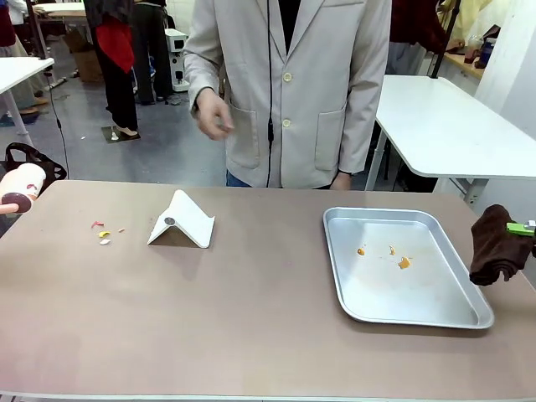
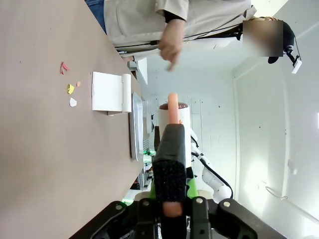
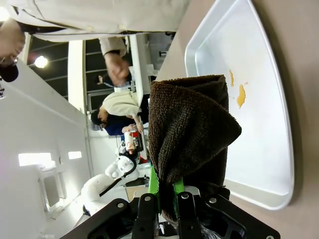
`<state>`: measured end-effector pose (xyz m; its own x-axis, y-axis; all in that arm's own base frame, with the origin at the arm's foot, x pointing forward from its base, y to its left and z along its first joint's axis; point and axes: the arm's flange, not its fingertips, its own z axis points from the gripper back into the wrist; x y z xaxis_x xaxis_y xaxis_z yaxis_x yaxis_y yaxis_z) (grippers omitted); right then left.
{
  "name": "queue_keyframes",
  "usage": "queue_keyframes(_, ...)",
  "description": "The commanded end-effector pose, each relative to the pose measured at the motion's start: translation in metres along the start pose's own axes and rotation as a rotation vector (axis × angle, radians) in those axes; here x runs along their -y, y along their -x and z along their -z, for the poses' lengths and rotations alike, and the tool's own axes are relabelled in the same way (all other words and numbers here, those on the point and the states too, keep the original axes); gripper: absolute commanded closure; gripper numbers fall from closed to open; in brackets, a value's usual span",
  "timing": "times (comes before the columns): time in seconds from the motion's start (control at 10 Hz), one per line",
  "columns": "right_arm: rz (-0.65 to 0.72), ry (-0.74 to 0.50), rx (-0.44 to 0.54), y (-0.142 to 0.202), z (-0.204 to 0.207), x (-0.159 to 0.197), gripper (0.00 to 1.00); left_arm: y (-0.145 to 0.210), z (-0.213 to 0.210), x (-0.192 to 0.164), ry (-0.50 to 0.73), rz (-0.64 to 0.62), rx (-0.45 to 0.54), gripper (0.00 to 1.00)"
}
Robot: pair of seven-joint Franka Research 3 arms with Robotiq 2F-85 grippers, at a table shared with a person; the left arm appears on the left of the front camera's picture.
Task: Clean the surface of the table.
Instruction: If a person points to the right, clean the right side of the table with your right hand, and if they point to the left, clean the left side with your left hand.
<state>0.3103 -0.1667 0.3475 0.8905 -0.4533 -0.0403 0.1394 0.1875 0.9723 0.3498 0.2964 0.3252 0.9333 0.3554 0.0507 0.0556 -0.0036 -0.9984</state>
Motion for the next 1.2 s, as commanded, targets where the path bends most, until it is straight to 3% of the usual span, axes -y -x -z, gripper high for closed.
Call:
queue_keyframes(0.0, -0.003, -0.003, 0.002, 0.0, -0.002, -0.001, 1.0, 0.0, -0.002, 0.004, 0.017, 0.01, -0.013, 1.0)
queue_keyframes(0.6, -0.003, -0.003, 0.002, 0.0, -0.002, -0.001, 1.0, 0.0, -0.002, 0.004, 0.017, 0.01, -0.013, 1.0)
queue_keyframes(0.7, -0.003, -0.003, 0.002, 0.0, -0.002, -0.001, 1.0, 0.0, 0.0, 0.0, 0.0, 0.0, 0.0, 0.78)
queue_keyframes(0.8, -0.003, -0.003, 0.002, 0.0, -0.002, -0.001, 1.0, 0.006, 0.001, 0.006, -0.034, 0.015, 0.04, 0.78)
queue_keyframes(0.9, -0.003, -0.003, 0.002, 0.0, -0.002, -0.001, 1.0, 0.008, 0.005, 0.005, -0.109, 0.011, -0.001, 0.78)
queue_keyframes(1.1, -0.003, -0.003, 0.002, 0.0, -0.002, -0.001, 1.0, 0.008, 0.015, 0.001, -0.232, 0.035, 0.071, 0.78)
